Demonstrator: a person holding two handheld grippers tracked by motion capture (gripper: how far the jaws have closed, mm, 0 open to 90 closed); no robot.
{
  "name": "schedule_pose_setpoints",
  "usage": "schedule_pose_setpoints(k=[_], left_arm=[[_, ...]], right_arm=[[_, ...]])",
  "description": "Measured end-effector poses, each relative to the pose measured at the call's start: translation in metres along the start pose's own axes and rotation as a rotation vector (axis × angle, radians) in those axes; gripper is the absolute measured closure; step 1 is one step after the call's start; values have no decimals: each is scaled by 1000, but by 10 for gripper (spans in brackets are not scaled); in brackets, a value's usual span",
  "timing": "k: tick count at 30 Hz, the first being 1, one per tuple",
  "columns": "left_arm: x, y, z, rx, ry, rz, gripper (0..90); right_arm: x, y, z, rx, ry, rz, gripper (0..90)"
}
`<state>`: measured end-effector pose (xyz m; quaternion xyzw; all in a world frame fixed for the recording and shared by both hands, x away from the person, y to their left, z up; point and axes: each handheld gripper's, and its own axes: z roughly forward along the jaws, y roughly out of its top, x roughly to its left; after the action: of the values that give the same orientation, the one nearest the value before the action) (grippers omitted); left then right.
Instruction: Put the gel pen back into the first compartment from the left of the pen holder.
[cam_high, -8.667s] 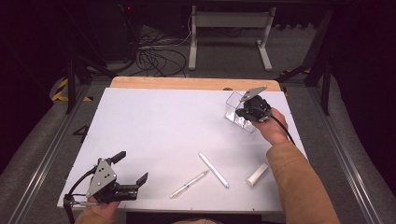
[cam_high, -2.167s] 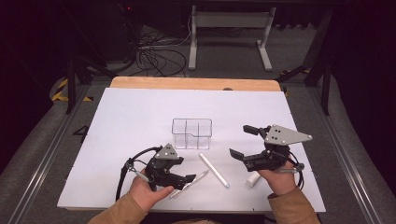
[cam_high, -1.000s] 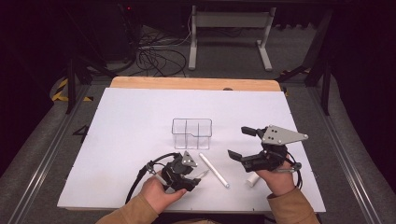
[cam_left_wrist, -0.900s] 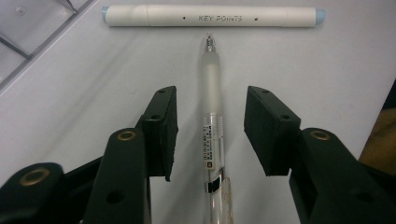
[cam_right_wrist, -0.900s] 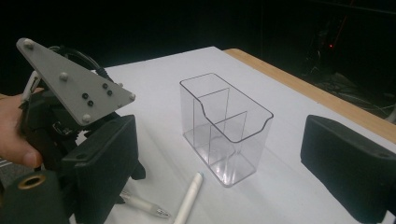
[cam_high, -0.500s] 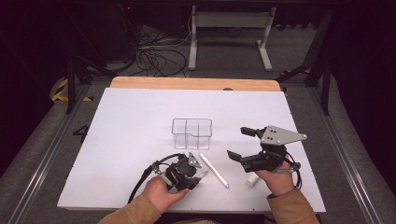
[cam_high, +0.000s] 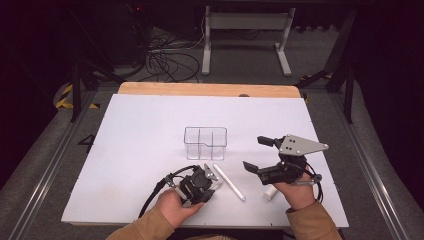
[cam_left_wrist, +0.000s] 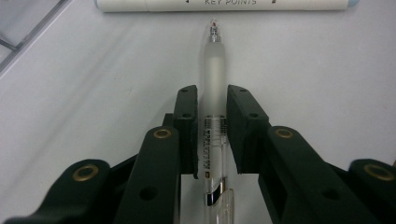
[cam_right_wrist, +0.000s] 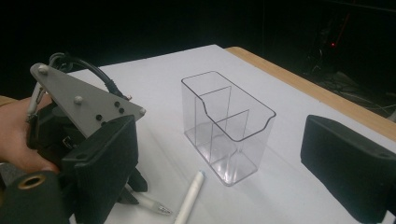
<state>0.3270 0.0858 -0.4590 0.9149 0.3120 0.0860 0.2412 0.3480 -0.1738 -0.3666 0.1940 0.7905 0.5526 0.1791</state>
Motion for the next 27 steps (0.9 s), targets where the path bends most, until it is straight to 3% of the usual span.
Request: schedule_pose_setpoints(k=[17, 27], left_arm=[[-1, 0, -6, -7, 28, 21, 792], [0, 0, -31, -110, 16, 26, 792]], right_arm=[[0, 0, 0, 0, -1, 0, 116], [-1, 0, -1, -3, -1, -1, 116]])
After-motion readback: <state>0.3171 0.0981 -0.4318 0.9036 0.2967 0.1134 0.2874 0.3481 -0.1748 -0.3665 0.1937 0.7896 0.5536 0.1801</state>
